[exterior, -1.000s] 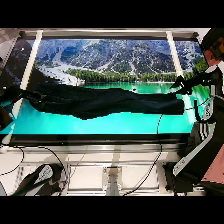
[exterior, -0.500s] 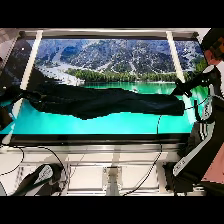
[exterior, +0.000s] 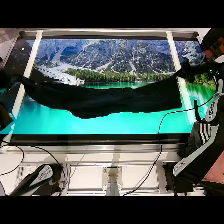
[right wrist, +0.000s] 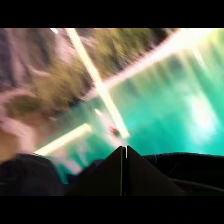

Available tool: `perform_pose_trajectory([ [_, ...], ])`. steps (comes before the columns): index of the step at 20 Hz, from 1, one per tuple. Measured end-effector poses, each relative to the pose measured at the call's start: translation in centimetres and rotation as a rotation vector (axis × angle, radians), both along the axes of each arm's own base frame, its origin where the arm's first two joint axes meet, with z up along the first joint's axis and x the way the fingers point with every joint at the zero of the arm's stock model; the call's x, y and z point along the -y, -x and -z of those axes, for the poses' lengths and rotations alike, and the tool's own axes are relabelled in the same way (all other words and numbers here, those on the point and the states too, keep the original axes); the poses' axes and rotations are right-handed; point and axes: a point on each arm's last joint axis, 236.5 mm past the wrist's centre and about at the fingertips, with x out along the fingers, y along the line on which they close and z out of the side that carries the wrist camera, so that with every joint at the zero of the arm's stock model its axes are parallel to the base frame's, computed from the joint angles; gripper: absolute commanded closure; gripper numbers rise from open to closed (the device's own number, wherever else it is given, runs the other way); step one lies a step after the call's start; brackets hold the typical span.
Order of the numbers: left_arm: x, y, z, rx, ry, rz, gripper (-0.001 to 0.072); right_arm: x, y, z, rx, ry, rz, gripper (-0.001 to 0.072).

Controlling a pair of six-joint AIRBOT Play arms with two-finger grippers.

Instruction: Fold the clothes and pants, and hang the long-sleeved shirts on hangers.

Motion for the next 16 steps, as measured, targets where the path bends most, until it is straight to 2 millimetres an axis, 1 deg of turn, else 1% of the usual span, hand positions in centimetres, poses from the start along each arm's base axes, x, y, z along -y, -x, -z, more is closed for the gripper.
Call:
perform_pose_trajectory([
  [2, -0.3, -1.7, -2.2, 0.052, 0.031, 0.000, 0.0676, -0.1, -2.2, -3.6, 0.122, -0.049, 0.068, 0.0698],
  [3, -0.3, -2.5, -2.9, 0.064, 0.047, 0.007, 0.0676, -0.1, -3.3, -5.6, 0.187, -0.076, 0.103, 0.0698],
  [5, -0.5, -4.2, -3.8, 0.071, 0.082, 0.022, 0.0676, 0.1, -5.5, -10.0, 0.331, -0.146, 0.177, 0.0698],
  [7, -0.7, -6.0, -4.4, 0.076, 0.122, 0.032, 0.0676, 0.6, -7.1, -14.0, 0.456, -0.224, 0.252, 0.0697],
  [9, -0.9, -8.0, -5.2, 0.102, 0.183, 0.039, 0.0675, 1.3, -8.1, -17.1, 0.551, -0.295, 0.314, 0.0696],
  [11, -1.1, -10.1, -6.5, 0.149, 0.276, 0.047, 0.0675, 2.3, -8.3, -19.0, 0.605, -0.339, 0.354, 0.0696],
  [13, -2.2, -11.4, -7.3, 0.192, 0.350, 0.031, 0.0676, 3.9, -8.0, -20.0, 0.633, -0.361, 0.382, 0.0696],
  [16, -4.8, -11.7, -7.8, 0.225, 0.392, -0.009, 0.0675, 7.4, -6.1, -21.2, 0.654, -0.366, 0.403, 0.0696],
])
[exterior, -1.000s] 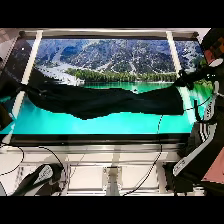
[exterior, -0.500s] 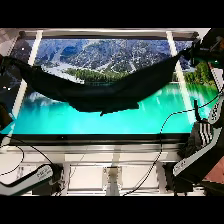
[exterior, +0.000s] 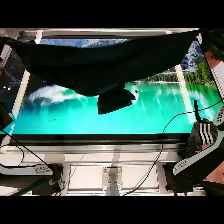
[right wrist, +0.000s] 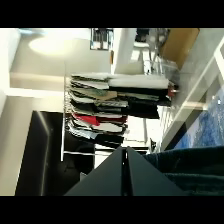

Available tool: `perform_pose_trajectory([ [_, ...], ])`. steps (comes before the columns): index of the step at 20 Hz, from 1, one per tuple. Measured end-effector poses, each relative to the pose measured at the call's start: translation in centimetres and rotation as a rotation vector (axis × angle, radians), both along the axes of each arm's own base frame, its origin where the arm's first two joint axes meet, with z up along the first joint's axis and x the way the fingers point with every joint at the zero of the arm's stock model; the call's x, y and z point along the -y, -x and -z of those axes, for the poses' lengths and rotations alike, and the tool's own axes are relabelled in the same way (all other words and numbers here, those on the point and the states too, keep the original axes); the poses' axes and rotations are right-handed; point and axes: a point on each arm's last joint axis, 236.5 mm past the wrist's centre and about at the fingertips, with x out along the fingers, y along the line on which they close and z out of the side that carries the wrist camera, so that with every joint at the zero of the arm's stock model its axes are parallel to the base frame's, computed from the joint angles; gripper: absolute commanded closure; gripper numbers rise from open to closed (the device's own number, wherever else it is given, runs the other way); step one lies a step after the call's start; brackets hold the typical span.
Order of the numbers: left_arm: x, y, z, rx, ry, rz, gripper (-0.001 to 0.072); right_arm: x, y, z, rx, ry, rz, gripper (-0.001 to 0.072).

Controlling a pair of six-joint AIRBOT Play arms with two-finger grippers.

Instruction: Fold the clothes and pants, and hang the long-sleeved shirts on hangers.

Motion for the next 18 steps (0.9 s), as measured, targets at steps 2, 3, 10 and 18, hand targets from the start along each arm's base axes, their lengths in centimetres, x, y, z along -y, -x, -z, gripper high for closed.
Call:
perform_pose_trajectory([
  [2, -1.8, 0.5, 0.2, -0.005, 0.011, -0.022, 0.0676, 1.9, 1.8, -0.6, 0.001, 0.006, -0.010, 0.0696],
  [3, -2.2, 0.8, 0.4, -0.010, 0.008, -0.016, 0.0676, 2.5, 2.9, -0.7, -0.005, 0.013, -0.026, 0.0695],
  [10, 1.0, 4.0, 3.3, -0.111, -0.106, 0.228, 0.0676, -0.2, 7.6, 3.4, -0.174, 0.110, -0.251, 0.0697],
  [18, -1.0, 12.7, 11.0, -0.561, -0.435, 0.296, 0.0677, -1.4, 18.2, 15.4, -0.765, 0.304, -0.484, 0.0698],
])
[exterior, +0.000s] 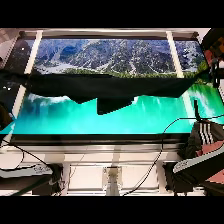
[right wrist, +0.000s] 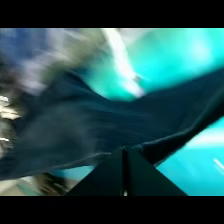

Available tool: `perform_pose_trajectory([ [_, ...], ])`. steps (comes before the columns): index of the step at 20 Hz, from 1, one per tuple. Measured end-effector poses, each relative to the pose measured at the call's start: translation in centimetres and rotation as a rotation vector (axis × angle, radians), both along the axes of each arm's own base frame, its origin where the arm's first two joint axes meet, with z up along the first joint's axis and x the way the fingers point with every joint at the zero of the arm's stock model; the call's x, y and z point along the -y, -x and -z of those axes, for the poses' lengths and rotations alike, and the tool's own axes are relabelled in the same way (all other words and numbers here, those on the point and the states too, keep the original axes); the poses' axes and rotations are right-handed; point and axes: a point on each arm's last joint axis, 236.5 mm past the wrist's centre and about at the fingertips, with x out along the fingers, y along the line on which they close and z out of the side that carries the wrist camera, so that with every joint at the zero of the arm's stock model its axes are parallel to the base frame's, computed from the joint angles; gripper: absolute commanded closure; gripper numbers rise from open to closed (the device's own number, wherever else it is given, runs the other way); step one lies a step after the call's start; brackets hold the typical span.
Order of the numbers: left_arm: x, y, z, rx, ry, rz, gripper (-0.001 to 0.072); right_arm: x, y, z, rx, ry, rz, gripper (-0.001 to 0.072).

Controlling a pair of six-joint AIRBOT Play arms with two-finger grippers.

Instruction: Fold the clothes and pants, and hang the long-sleeved shirts on hangers.

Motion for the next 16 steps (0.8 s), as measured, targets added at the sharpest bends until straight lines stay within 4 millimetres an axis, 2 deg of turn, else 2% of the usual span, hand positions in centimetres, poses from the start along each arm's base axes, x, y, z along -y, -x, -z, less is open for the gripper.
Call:
perform_pose_trajectory([
  [4, -1.6, 5.9, 6.1, -0.253, -0.089, -0.028, 0.0677, 0.6, 4.1, 2.4, -0.174, 0.068, -0.015, 0.0697],
  [6, -1.7, 9.3, 9.9, -0.395, -0.105, -0.027, 0.0677, 0.7, 5.8, 3.8, -0.254, 0.081, -0.012, 0.0697],
  [8, -1.9, 12.0, 12.5, -0.504, -0.127, -0.026, 0.0677, 0.6, 7.2, 4.9, -0.320, 0.085, -0.007, 0.0697],
  [10, -2.5, 13.4, 14.0, -0.560, -0.162, -0.039, 0.0677, 0.6, 8.2, 5.7, -0.372, 0.093, 0.000, 0.0697],
  [13, -3.7, 14.0, 14.7, -0.573, -0.217, -0.069, 0.0673, 0.5, 9.5, 6.8, -0.452, 0.139, -0.004, 0.0684],
  [14, -4.1, 14.0, 14.8, -0.571, -0.232, -0.076, 0.0661, 0.2, 9.7, 7.1, -0.475, 0.156, -0.012, 0.0521],
  [15, -4.5, 13.8, 14.9, -0.562, -0.252, -0.082, 0.0554, 0.0, 9.8, 7.4, -0.491, 0.176, -0.022, 0.0222],
  [16, -4.9, 13.6, 14.9, -0.553, -0.269, -0.090, 0.0358, -0.3, 9.8, 7.5, -0.500, 0.185, -0.032, 0.0076],
])
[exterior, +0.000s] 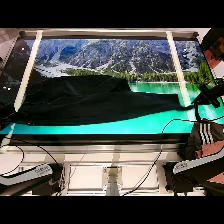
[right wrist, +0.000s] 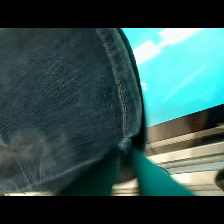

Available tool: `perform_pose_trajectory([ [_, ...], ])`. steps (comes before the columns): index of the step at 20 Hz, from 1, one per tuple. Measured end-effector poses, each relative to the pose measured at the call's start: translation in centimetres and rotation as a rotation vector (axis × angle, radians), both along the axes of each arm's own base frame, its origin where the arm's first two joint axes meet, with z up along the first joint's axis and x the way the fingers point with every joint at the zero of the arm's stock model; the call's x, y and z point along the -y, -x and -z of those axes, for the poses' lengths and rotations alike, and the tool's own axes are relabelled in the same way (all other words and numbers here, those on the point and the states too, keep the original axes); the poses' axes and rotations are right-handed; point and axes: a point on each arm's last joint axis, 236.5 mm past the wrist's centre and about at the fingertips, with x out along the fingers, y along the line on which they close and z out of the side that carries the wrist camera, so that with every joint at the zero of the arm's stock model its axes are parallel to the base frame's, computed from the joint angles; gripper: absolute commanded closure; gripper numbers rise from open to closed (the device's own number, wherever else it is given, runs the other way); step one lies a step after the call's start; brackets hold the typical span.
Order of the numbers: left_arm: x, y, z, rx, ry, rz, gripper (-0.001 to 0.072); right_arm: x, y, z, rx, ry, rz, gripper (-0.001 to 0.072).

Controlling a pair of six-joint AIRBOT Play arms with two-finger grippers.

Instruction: Fold the clothes and pants, and hang the long-sleeved shirts on hangers.

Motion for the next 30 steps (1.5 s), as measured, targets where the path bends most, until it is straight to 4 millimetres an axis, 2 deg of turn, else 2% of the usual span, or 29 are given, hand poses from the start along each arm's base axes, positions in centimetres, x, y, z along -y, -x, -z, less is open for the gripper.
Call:
perform_pose_trajectory([
  [1, -0.3, -0.2, 0.0, 0.009, -0.013, -0.001, 0.0254, -0.4, 0.0, 0.1, -0.010, 0.008, -0.014, 0.0080],
  [7, -1.9, -1.8, -0.3, 0.081, -0.082, -0.006, 0.0255, -1.9, -1.5, -0.9, 0.020, 0.040, -0.067, 0.0091],
  [9, -2.4, -3.1, -0.9, 0.140, -0.101, -0.033, 0.0267, -3.0, -3.1, -2.1, 0.088, 0.009, -0.076, 0.0092],
  [10, -2.3, -4.4, -1.4, 0.198, -0.087, -0.060, 0.0268, -4.0, -4.3, -2.9, 0.147, -0.021, -0.089, 0.0093],
  [12, -0.7, -8.0, -3.0, 0.357, -0.002, -0.099, 0.0267, -6.7, -7.9, -5.0, 0.313, -0.089, -0.110, 0.0171],
  [14, 2.6, -12.2, -5.6, 0.555, 0.155, -0.093, 0.0267, -9.8, -11.6, -6.8, 0.464, -0.143, -0.127, 0.0168],
  [16, 6.3, -16.0, -10.0, 0.773, 0.337, -0.057, 0.0268, -13.3, -14.1, -7.0, 0.543, -0.190, -0.166, 0.0156],
  [18, 9.7, -18.3, -14.9, 0.964, 0.504, 0.000, 0.0267, -17.1, -15.8, -5.4, 0.573, -0.228, -0.233, 0.0108],
  [20, 12.7, -19.1, -19.0, 1.098, 0.641, 0.073, 0.0268, -21.1, -17.5, -2.9, 0.600, -0.248, -0.301, 0.0089],
  [21, 14.1, -19.2, -20.6, 1.145, 0.697, 0.108, 0.0267, -22.9, -18.3, -1.1, 0.606, -0.239, -0.333, 0.0089],
  [23, 16.4, -19.2, -22.5, 1.195, 0.773, 0.167, 0.0267, -26.1, -19.3, 2.3, 0.619, -0.216, -0.397, 0.0089],
  [25, 18.8, -19.2, -23.8, 1.220, 0.835, 0.220, 0.0268, -28.8, -19.3, 5.3, 0.619, -0.201, -0.471, 0.0089],
  [27, 20.8, -19.1, -24.5, 1.229, 0.880, 0.264, 0.0268, -30.5, -19.5, 7.2, 0.639, -0.180, -0.532, 0.0089],
  [30, 23.4, -19.0, -25.1, 1.230, 0.919, 0.326, 0.0268, -31.5, -20.9, 8.5, 0.700, -0.126, -0.557, 0.0090],
])
